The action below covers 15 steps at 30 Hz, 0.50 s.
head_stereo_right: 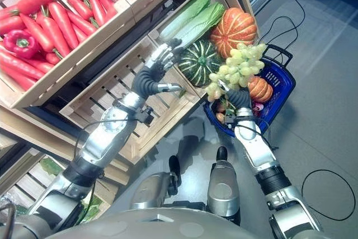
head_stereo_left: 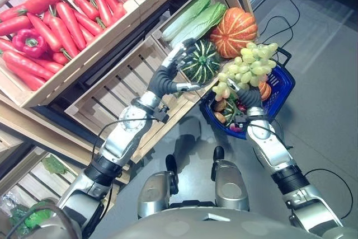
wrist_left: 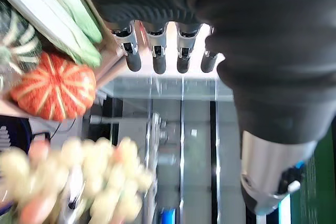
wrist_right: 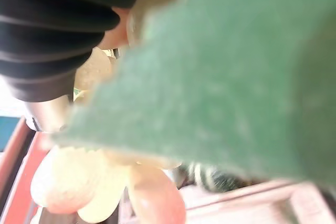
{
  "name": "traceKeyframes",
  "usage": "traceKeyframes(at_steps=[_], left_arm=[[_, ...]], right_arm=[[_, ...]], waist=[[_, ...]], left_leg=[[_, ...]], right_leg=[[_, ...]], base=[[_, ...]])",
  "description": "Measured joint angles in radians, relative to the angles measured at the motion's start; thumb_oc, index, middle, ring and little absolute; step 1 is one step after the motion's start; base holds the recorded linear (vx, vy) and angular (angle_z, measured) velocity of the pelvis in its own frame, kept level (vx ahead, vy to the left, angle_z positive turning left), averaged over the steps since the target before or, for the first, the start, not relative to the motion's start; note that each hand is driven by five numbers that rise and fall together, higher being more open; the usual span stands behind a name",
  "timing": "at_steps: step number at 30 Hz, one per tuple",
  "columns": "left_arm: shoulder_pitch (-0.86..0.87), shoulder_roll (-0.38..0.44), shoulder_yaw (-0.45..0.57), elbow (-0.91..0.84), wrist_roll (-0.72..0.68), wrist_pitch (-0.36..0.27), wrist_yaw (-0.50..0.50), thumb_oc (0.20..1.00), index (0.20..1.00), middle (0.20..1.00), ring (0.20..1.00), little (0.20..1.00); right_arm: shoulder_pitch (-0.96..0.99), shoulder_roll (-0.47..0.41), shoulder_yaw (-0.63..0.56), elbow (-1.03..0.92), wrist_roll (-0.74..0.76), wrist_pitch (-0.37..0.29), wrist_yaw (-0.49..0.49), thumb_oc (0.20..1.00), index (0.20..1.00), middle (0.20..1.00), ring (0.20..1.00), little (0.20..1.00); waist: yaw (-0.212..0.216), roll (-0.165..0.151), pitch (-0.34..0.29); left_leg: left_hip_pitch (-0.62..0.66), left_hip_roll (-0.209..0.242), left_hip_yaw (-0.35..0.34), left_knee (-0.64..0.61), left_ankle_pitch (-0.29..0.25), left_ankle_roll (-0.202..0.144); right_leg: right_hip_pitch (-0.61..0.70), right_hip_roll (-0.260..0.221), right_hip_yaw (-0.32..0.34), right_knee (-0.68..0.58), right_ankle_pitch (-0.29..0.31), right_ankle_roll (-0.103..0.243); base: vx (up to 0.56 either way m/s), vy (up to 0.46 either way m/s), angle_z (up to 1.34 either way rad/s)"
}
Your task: Pick up fruits and vegetables into the basket
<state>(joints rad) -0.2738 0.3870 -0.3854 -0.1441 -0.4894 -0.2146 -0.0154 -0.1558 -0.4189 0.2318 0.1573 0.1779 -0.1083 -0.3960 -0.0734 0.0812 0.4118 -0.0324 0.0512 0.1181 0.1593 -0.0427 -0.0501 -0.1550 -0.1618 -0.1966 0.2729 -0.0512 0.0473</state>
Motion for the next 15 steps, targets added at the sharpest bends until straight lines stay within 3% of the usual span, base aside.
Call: traceKeyframes(at_steps=[6, 15], left_arm=[[0.008, 0.000, 0.030, 0.004, -0.117, 0.006, -0.086, 1.000, 1.000, 1.000, 1.000, 1.000], [0.094, 0.053, -0.005, 0.202, -0.154, 0.197, -0.295, 1.000, 1.000, 1.000, 1.000, 1.000]], right_arm=[[-0.018, -0.012, -0.071, 0.040, 0.040, -0.042, -0.006, 0.200, 0.200, 0.200, 0.200, 0.200], [-0.112, -0.080, -0.137, 0.212, 0.376, -0.064, 0.136, 0.200, 0.200, 0.200, 0.200, 0.200]], waist=[[0.001, 0.002, 0.099], [0.005, 0.026, 0.135]], left_leg=[[-0.088, 0.002, -0.012, 0.049, 0.000, -0.001], [-0.252, -0.003, -0.010, 0.103, 0.002, 0.000]], right_leg=[[-0.073, -0.004, -0.005, 0.032, 0.005, -0.008], [-0.247, -0.022, -0.003, 0.104, -0.001, -0.023]], base=[[-0.13, -0.068, 0.05], [-0.06, -0.043, -0.01]])
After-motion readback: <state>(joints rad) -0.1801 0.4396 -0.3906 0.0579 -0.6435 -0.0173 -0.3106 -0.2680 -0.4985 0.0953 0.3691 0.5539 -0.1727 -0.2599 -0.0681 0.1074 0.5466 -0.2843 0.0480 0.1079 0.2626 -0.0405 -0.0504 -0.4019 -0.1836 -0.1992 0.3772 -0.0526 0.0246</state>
